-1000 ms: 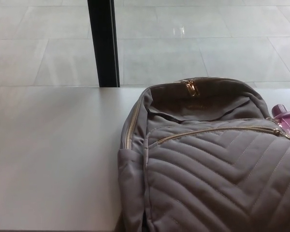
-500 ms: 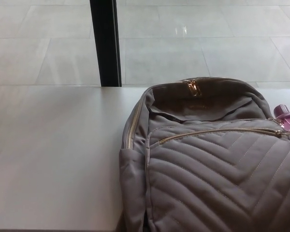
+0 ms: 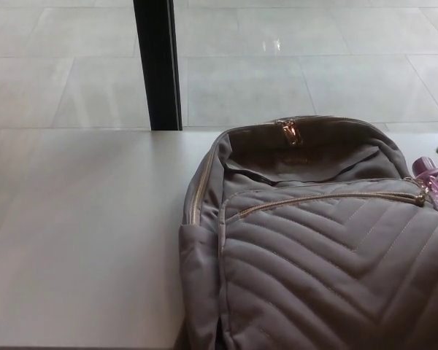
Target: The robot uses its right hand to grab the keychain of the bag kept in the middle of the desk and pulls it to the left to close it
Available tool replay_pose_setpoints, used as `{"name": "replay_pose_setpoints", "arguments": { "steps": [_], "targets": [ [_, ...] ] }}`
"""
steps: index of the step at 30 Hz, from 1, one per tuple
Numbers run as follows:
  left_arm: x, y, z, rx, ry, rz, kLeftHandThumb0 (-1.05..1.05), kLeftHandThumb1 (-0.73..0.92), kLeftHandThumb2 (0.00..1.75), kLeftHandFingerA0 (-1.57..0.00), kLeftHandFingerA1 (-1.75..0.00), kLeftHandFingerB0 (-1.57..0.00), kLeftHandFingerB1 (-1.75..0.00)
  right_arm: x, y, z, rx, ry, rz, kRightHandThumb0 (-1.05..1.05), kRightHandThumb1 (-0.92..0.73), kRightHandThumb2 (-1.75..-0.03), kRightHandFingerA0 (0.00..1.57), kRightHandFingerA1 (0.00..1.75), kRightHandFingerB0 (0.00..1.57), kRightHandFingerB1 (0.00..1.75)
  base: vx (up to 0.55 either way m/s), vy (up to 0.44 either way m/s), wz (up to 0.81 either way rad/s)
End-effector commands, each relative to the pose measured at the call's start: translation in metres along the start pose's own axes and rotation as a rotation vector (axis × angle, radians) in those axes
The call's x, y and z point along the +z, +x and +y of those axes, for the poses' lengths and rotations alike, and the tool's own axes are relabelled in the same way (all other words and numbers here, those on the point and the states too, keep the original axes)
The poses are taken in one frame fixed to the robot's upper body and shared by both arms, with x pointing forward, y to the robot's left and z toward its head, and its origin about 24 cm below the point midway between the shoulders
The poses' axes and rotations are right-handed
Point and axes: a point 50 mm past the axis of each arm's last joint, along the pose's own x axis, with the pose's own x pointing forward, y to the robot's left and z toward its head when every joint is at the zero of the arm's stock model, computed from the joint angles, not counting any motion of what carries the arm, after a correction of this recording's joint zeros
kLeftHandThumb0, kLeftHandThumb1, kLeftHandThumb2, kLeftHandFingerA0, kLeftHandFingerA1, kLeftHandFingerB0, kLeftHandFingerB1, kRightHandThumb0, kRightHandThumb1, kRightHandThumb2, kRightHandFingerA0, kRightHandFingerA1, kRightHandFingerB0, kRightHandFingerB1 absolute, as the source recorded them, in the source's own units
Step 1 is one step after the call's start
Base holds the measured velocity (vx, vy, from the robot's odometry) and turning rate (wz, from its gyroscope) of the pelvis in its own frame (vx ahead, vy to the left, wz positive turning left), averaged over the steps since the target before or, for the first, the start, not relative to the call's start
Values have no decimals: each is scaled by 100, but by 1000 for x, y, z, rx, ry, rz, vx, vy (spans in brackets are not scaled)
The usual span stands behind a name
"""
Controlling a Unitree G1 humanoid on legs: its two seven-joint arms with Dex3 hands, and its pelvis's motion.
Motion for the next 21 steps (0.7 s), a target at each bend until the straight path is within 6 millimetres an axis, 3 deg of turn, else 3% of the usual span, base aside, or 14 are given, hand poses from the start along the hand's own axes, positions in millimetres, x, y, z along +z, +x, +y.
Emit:
{"name": "replay_pose_setpoints", "arguments": {
  "steps": [1, 5, 6, 7, 8, 10, 11, 12, 14, 16, 20, 21],
  "targets": [
    [4, -1, 6, 13, 23, -19, -105, 80, 79, -69, -111, -55, -90, 16, 12, 21, 23, 31, -24, -12, -45, -131, 94, 175, 80, 155, 0, 0, 0],
    [5, 0, 5, 11, 41, -13, -104, 81, 80, -64, -105, -54, -87, 28, 18, 43, 62, 41, -52, -14, -45, -128, 95, 173, 81, 152, 0, 0, 0],
    [4, 1, 4, 16, 26, -3, -101, 60, 120, -70, -102, -57, -86, 38, 23, 69, 117, 65, -76, -13, -46, -129, 94, 175, 81, 155, 0, 0, 0],
    [5, 2, 3, 14, 28, -2, -101, 60, 120, -70, -102, -57, -86, 37, 23, 68, 115, 62, -72, -13, -46, -129, 94, 175, 81, 155, 0, 0, 0],
    [5, 2, 3, 19, 46, 1, -105, 82, 81, -66, -108, -55, -88, 41, 24, 77, 129, 46, -92, -14, -43, -131, 94, 175, 81, 156, 0, 0, 0],
    [6, 1, 3, 13, 56, -10, -104, 83, 81, -65, -109, -55, -88, 44, 27, 91, 146, 79, -86, -12, -42, -132, 94, 172, 83, 155, 0, 0, 0],
    [6, 1, 1, 10, 52, -24, -105, 62, 123, -70, -105, -56, -87, 46, 28, 97, 151, 90, -88, -12, -41, -136, 95, 170, 84, 154, 0, 0, 0],
    [7, 2, 2, 13, 41, -23, -101, 81, 86, -66, -113, -53, -88, 50, 30, 108, 163, 99, -87, -16, -42, -134, 94, 168, 85, 154, 0, 0, 0],
    [9, 3, 2, 15, 48, -25, -103, 81, 86, -69, -114, -53, -88, 51, 31, 111, 163, 99, -85, -18, -44, -131, 93, 169, 83, 154, 0, 0, 0],
    [12, 3, 3, 6, 62, -39, -105, 83, 85, -55, -107, -48, -86, 56, 31, 126, 187, 115, -81, -18, -44, -132, 93, 168, 84, 154, 0, 0, 0],
    [14, 3, 3, -5, 62, -47, -102, 84, 88, -51, -104, -45, -85, 61, 29, 141, 224, 143, -101, -17, -45, -124, 92, 171, 82, 158, 0, 0, 0],
    [16, 4, 2, -14, 23, -64, -104, 65, 126, -68, -110, -43, -82, 64, 28, 152, 233, 146, -101, -17, -45, -125, 98, 166, 86, 152, 0, 0, 0]
  ]
}}
